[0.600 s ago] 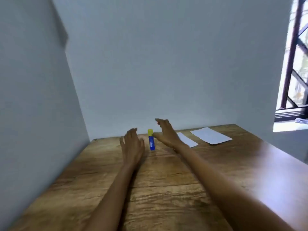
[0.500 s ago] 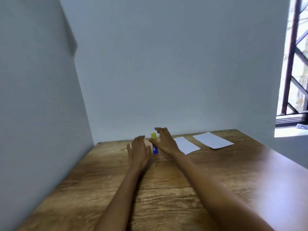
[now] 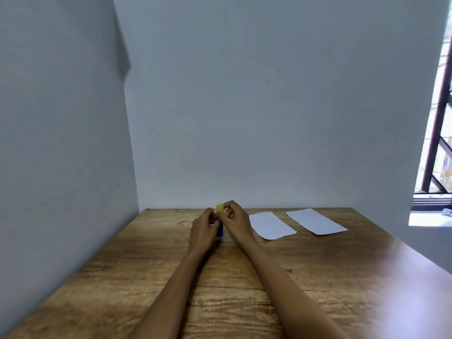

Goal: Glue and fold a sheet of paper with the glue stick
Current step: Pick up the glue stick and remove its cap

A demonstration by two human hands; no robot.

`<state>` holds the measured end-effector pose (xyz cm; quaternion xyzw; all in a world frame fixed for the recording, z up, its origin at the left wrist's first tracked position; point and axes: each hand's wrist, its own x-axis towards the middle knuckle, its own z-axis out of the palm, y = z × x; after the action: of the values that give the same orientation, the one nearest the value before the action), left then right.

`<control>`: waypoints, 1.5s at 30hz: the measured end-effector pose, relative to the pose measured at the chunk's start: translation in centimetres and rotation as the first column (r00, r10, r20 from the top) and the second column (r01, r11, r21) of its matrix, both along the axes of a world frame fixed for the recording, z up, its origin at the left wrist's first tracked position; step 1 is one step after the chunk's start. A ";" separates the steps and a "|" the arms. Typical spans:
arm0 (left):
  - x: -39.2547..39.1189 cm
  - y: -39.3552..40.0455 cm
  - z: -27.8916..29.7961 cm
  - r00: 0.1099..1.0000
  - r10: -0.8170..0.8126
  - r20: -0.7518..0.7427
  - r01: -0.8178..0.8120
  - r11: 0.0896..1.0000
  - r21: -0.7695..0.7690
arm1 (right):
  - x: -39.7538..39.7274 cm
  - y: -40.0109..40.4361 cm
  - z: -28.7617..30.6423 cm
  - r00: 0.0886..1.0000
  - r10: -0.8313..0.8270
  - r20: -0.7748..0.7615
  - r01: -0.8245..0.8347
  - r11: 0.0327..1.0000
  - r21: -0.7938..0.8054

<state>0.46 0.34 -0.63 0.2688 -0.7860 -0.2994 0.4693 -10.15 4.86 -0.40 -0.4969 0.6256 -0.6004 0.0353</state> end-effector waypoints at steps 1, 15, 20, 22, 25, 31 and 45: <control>0.2 0.0 0.1 0.999 -0.031 0.018 0.031 0.999 -0.033 | 0.0 0.2 0.1 1.000 0.010 0.010 -0.010 1.000 0.007; 3.5 -0.6 1.3 0.884 -0.468 0.024 0.433 0.835 0.340 | -0.8 2.4 1.4 0.947 0.241 0.213 -0.234 0.971 -0.057; 3.2 -1.5 1.0 0.985 -0.164 -0.055 0.173 0.936 0.305 | -1.5 1.6 1.2 0.929 0.112 0.353 -0.112 0.993 -0.018; 3.2 -1.7 1.0 0.990 -0.070 -0.122 0.104 0.945 0.309 | -1.1 0.6 0.5 0.965 0.058 0.257 -0.101 0.982 0.158; 3.2 -1.9 0.8 0.982 0.019 -0.186 0.040 0.950 0.308 | -0.4 -1.4 -0.2 0.996 0.075 0.057 -0.090 0.939 0.332; 2.8 -2.4 0.4 0.981 0.041 -0.188 0.012 0.962 0.273 | 0.5 -4.9 -0.1 0.985 0.053 -0.165 0.033 0.879 0.476; 1.9 -2.7 0.7 0.964 0.050 -0.261 0.044 0.938 0.343 | -0.2 -2.7 0.2 0.997 0.076 -0.004 -0.069 0.930 0.360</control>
<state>2.35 -2.31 0.02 0.3056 -0.6507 -0.4653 0.5163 -10.36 2.21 -0.18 -0.5102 0.7064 -0.4697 0.1419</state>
